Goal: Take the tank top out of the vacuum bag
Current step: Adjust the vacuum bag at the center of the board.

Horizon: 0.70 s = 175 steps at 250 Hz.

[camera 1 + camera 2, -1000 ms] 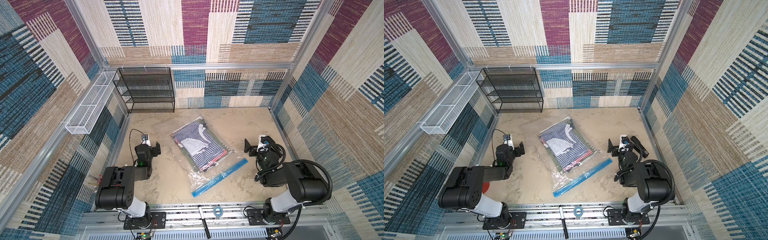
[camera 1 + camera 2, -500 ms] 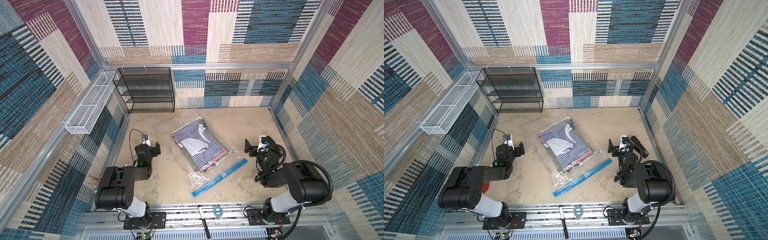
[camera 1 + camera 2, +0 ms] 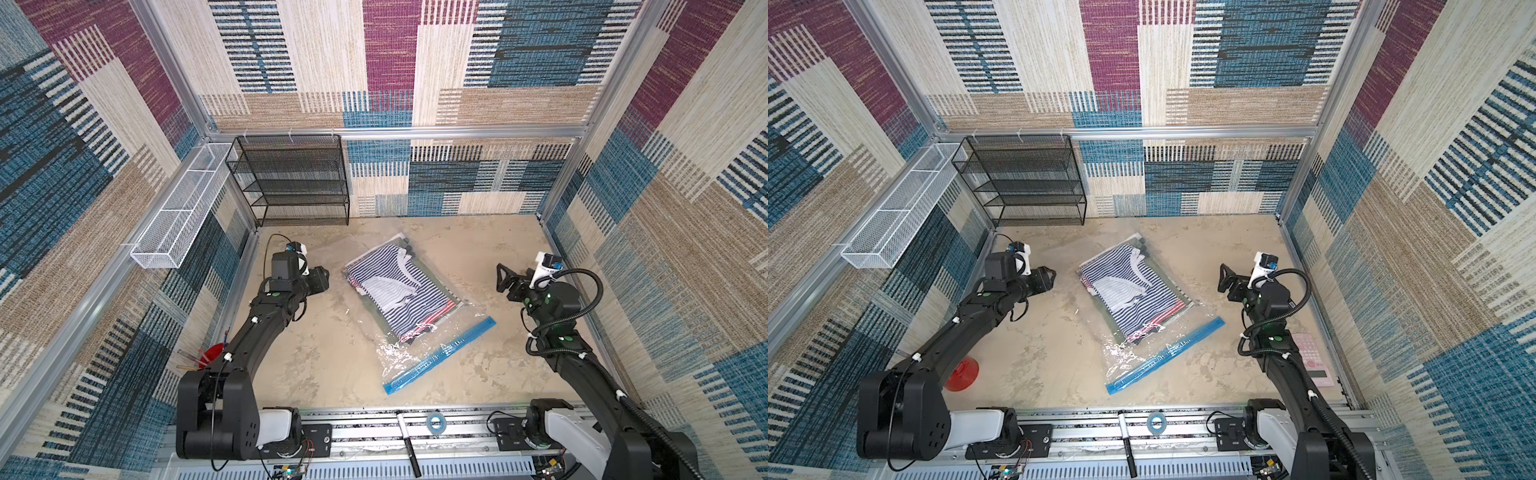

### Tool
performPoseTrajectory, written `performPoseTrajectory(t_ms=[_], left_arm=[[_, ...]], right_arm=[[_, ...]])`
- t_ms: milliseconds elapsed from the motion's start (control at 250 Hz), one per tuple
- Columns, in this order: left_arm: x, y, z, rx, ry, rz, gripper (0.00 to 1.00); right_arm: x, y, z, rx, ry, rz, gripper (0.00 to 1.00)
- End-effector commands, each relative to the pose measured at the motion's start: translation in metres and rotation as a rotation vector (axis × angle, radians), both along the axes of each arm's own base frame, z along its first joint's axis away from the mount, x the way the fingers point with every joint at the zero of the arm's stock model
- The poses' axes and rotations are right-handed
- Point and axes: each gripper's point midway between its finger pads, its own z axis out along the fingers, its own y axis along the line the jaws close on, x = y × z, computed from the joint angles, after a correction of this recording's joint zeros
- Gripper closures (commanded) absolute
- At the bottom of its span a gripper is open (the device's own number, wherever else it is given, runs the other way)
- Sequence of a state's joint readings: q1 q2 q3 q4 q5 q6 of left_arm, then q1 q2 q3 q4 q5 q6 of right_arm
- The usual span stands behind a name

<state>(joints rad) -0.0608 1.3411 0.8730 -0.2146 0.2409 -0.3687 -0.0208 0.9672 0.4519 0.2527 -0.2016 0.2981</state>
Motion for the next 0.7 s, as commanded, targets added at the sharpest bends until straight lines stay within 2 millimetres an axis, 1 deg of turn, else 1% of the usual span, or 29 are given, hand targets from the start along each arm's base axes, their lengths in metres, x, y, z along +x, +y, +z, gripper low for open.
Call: performPoseTrajectory(t_ms=[0, 52, 104, 220, 272, 328, 416, 544, 608, 696], left_arm=[[-0.067, -0.023, -0.042, -0.125, 0.329, -0.037, 0.43], [-0.070, -0.014, -0.049, -0.082, 0.328, -0.007, 0.40], [-0.068, -0.014, -0.053, -0.067, 0.314, -0.018, 0.37], [-0.054, -0.017, -0.060, -0.067, 0.316, -0.041, 0.36], [-0.046, -0.018, -0.064, -0.069, 0.323, -0.036, 0.36], [-0.036, -0.018, -0.065, -0.068, 0.312, -0.031, 0.36], [-0.021, -0.015, -0.067, -0.062, 0.280, 0.000, 0.36], [-0.006, -0.012, -0.076, -0.051, 0.295, 0.027, 0.35], [0.001, -0.011, -0.083, -0.047, 0.312, 0.036, 0.35], [0.011, -0.015, -0.084, -0.069, 0.299, 0.034, 0.35]], right_arm=[[-0.035, 0.037, -0.056, 0.188, 0.301, 0.161, 0.01], [-0.042, 0.041, -0.062, 0.222, 0.311, 0.177, 0.01], [-0.047, 0.045, -0.069, 0.245, 0.326, 0.188, 0.01], [-0.053, 0.051, -0.089, 0.271, 0.421, 0.213, 0.01], [-0.057, 0.055, -0.095, 0.285, 0.459, 0.227, 0.01], [-0.059, 0.057, -0.100, 0.292, 0.483, 0.226, 0.01], [-0.061, 0.060, -0.101, 0.304, 0.492, 0.225, 0.01], [-0.065, 0.069, -0.106, 0.314, 0.527, 0.250, 0.01], [-0.067, 0.070, -0.114, 0.308, 0.552, 0.246, 0.01], [-0.069, 0.071, -0.119, 0.308, 0.584, 0.246, 0.01]])
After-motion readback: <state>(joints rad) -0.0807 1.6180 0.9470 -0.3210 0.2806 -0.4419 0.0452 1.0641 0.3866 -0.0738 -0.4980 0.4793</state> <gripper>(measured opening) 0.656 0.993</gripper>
